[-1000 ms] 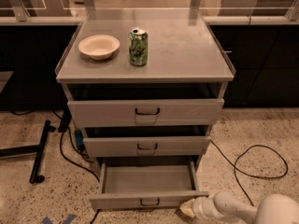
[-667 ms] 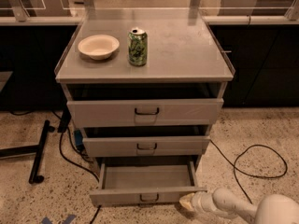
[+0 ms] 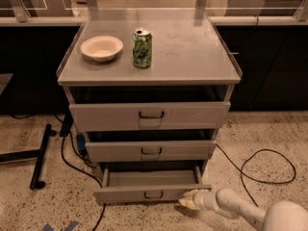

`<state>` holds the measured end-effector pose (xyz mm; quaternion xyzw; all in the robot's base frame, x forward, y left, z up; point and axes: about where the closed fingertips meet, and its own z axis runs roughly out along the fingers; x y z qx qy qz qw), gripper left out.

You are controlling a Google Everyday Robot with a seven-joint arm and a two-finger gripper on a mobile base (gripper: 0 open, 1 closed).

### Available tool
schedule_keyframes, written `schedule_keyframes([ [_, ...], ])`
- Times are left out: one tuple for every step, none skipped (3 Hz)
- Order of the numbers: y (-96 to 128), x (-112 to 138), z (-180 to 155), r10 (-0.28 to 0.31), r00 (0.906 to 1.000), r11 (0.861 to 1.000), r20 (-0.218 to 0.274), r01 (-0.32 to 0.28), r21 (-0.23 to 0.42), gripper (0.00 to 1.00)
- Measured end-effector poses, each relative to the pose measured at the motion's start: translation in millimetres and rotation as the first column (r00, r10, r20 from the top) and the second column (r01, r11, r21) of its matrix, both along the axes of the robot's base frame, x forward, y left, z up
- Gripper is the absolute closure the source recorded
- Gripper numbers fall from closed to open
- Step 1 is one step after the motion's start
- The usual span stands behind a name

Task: Close bottom drawer

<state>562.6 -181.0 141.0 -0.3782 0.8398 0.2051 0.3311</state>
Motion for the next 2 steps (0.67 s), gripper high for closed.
schedule_keyframes([
  [7.8, 17.5, 8.1, 0.005, 0.9990, 1.000, 0.043, -0.005, 0.011, 0.00],
  [17.7, 34.7, 12.4, 0.011, 0.9967, 1.000, 0.080, -0.013, 0.024, 0.00],
])
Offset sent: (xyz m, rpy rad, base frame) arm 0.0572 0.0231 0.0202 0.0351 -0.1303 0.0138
